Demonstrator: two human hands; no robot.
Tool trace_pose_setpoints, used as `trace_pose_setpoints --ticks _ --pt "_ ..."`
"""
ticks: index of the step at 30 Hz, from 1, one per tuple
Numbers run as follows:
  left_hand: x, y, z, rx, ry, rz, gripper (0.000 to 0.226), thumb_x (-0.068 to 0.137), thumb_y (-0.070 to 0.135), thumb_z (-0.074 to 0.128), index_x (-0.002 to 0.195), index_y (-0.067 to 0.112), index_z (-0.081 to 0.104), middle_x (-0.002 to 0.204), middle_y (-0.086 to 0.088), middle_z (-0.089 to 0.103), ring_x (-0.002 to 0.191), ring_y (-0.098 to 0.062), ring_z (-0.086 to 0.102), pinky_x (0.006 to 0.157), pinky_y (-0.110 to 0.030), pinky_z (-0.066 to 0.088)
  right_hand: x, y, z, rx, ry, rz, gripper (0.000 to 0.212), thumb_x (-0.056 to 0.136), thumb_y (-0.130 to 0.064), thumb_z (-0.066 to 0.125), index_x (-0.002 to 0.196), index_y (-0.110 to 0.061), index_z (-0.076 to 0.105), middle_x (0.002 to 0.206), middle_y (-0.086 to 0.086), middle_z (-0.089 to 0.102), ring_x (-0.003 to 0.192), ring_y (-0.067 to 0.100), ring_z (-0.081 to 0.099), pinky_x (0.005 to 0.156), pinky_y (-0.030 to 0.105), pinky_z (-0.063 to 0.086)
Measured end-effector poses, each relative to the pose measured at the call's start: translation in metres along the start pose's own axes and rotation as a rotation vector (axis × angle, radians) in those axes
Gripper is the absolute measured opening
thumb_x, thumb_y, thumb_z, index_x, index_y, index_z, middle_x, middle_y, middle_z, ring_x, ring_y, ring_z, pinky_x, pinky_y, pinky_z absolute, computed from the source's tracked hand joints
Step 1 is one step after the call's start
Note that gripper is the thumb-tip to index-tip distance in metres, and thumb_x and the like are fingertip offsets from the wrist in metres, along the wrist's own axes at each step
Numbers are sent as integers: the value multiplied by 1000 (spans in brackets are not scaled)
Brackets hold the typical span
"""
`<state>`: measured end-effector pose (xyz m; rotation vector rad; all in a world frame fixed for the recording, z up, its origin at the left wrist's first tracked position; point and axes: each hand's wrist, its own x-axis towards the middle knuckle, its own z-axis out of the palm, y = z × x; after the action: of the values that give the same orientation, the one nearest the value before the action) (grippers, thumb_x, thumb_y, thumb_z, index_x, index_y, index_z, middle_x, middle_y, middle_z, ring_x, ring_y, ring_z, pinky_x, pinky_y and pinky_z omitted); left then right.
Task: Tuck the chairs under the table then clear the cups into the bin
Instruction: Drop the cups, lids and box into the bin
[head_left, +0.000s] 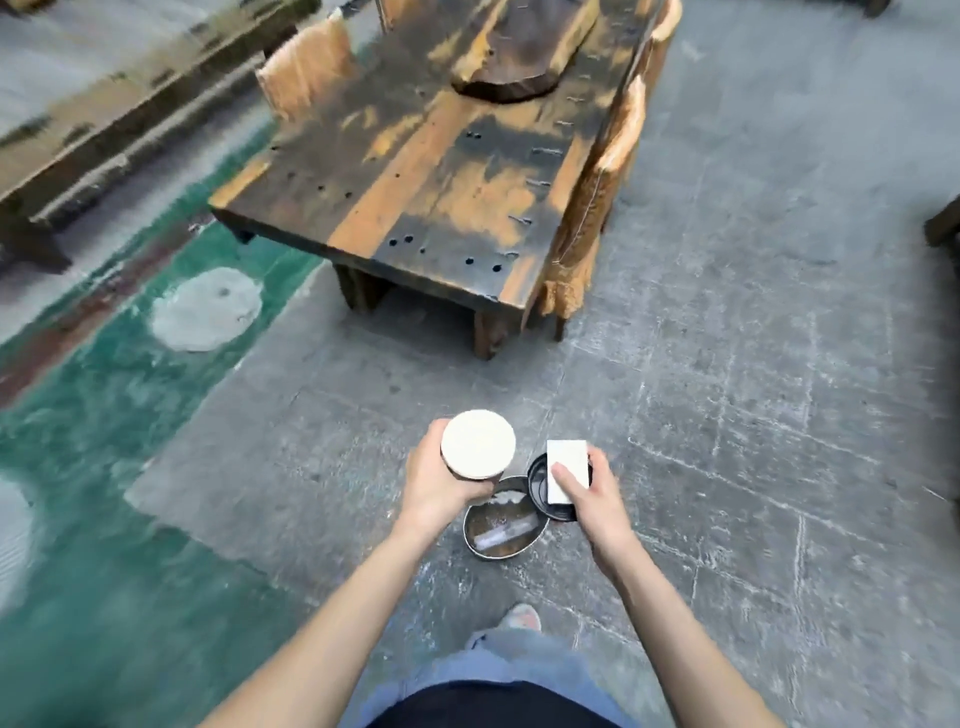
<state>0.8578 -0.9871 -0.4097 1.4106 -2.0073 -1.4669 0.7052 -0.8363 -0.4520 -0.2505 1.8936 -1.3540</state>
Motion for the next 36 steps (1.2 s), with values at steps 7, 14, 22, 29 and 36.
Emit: trace_pose_setpoints --ticks 7,14,22,29,36 --pt "-52 -42 8 -30 75 -119 87 52 10 98 125 26 54 122 6 64 120 -21 55 92 -38 47 -31 22 2 -100 -131 59 27 103 -18 57 127 -24 47 116 8 67 95 23 68 76 47 59" --pt "-57 -68 34 -101 188 -266 94 54 6 97 135 23 51 130 5 59 130 -21 49 110 -51 42 9 30 -5 -217 -287 139 32 102 -13 58 131 -14 45 122 16 63 112 44 65 87 67 56" --pt "-31 -81 120 -138 355 -523 86 53 13 96 129 19 55 122 2 66 121 -24 56 99 -38 46 111 53 -21 -380 -519 221 30 96 -16 67 117 -19 46 119 18 68 111 41 67 95 65 53" --pt "10 -121 182 -219 401 -637 86 54 10 95 128 19 54 122 3 64 123 -25 55 101 -43 47 182 79 -15 -709 -598 162 41 90 -12 72 113 -16 39 103 14 69 93 38 71 80 55 60" --pt "81 -239 253 -251 434 -671 97 54 9 95 132 33 44 128 8 61 126 -23 53 103 -43 46 282 198 26 -930 -517 139 44 85 -10 77 108 -21 42 90 -1 60 74 12 59 60 17 47"
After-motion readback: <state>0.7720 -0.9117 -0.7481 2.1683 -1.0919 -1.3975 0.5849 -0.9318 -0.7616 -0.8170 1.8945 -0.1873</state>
